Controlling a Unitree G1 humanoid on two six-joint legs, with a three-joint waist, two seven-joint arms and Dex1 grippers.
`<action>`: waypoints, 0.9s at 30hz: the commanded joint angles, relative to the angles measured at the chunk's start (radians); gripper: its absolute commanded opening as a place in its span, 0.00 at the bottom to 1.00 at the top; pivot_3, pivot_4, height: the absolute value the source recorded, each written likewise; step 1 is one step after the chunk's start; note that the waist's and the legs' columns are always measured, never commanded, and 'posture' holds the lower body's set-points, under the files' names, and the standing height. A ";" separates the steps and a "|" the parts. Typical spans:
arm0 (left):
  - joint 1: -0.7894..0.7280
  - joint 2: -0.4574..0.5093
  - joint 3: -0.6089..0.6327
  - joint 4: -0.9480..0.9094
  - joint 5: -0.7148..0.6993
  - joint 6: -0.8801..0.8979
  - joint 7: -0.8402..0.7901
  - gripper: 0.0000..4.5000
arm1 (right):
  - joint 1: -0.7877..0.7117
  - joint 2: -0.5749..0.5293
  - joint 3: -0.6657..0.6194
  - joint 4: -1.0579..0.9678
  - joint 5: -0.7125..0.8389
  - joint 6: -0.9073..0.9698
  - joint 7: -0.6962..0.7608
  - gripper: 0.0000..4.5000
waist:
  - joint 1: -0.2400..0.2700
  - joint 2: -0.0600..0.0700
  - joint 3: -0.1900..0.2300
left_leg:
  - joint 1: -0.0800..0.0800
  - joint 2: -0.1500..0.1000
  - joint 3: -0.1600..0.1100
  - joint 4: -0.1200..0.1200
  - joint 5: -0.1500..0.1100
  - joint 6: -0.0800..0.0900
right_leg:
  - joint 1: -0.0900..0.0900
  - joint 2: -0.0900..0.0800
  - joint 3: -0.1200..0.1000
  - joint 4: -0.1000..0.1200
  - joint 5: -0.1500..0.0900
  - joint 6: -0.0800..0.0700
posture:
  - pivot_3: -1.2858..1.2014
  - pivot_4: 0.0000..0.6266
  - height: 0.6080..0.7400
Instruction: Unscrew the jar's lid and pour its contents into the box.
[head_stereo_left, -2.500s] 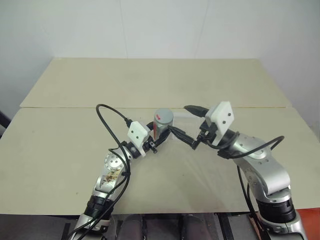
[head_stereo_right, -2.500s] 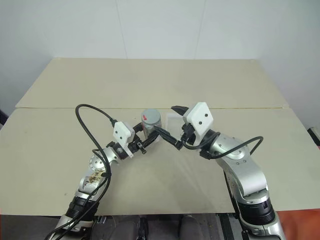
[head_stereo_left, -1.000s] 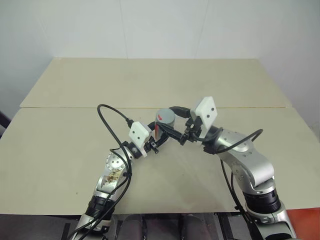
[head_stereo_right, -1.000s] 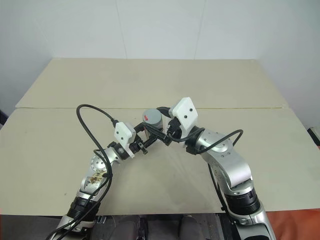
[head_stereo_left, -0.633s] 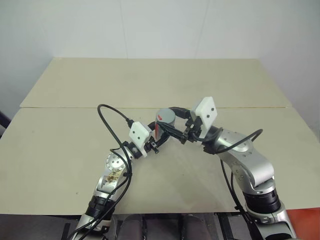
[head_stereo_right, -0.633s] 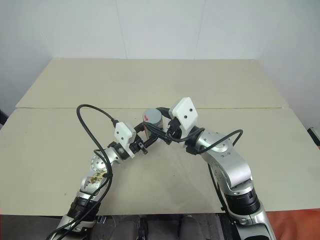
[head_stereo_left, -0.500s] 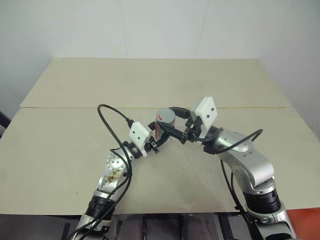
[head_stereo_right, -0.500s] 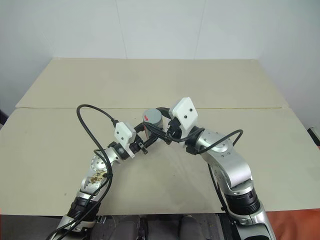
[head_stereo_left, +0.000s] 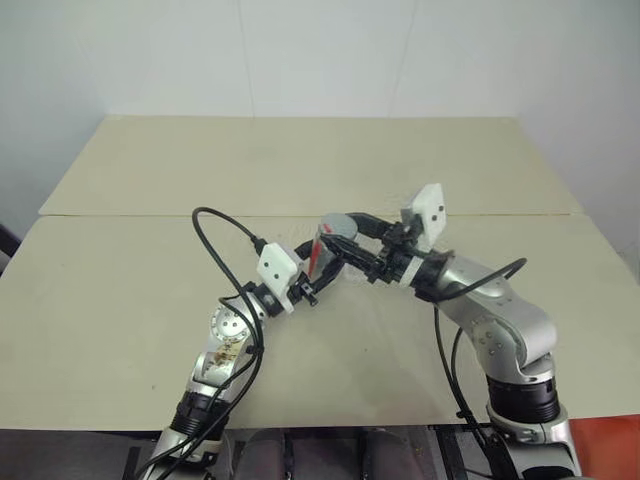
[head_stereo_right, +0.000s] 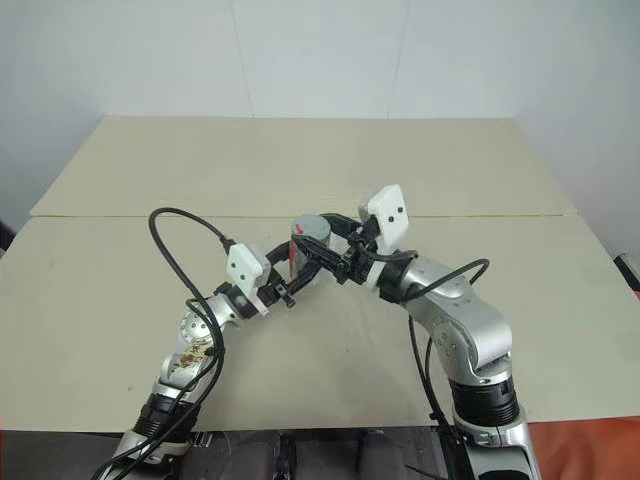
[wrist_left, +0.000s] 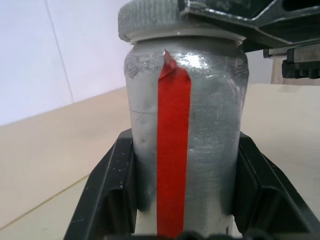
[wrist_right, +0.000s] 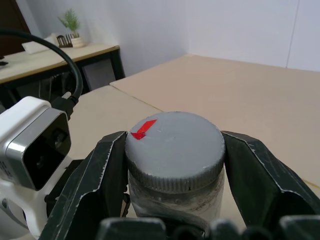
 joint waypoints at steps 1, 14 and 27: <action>0.011 0.005 -0.009 0.000 0.001 -0.007 -0.009 0.45 | -0.057 0.018 -0.072 -0.041 0.054 -0.034 -0.023 0.62 | 0.000 0.000 0.000 | 0.000 0.000 0.000 0.000 0.000 0.000 | 0.000 0.000 0.000 0.000 0.000 0.000 | 0.52 0.24 1.00; 0.005 -0.006 -0.022 0.013 0.002 -0.013 -0.010 0.45 | -0.008 -0.052 0.092 -0.094 -0.118 -0.252 0.120 0.62 | 0.000 0.000 0.000 | 0.000 0.000 0.000 0.000 0.000 0.000 | 0.000 0.000 0.000 0.000 0.000 0.000 | 0.52 0.24 1.00; 0.008 -0.006 -0.027 0.010 -0.007 -0.019 -0.029 0.45 | -0.041 -0.094 0.109 -0.013 -0.202 -0.313 0.172 0.62 | 0.000 0.000 0.000 | 0.000 0.000 0.000 0.000 0.000 0.000 | 0.000 0.000 0.000 -0.001 0.000 0.000 | 0.52 0.24 1.00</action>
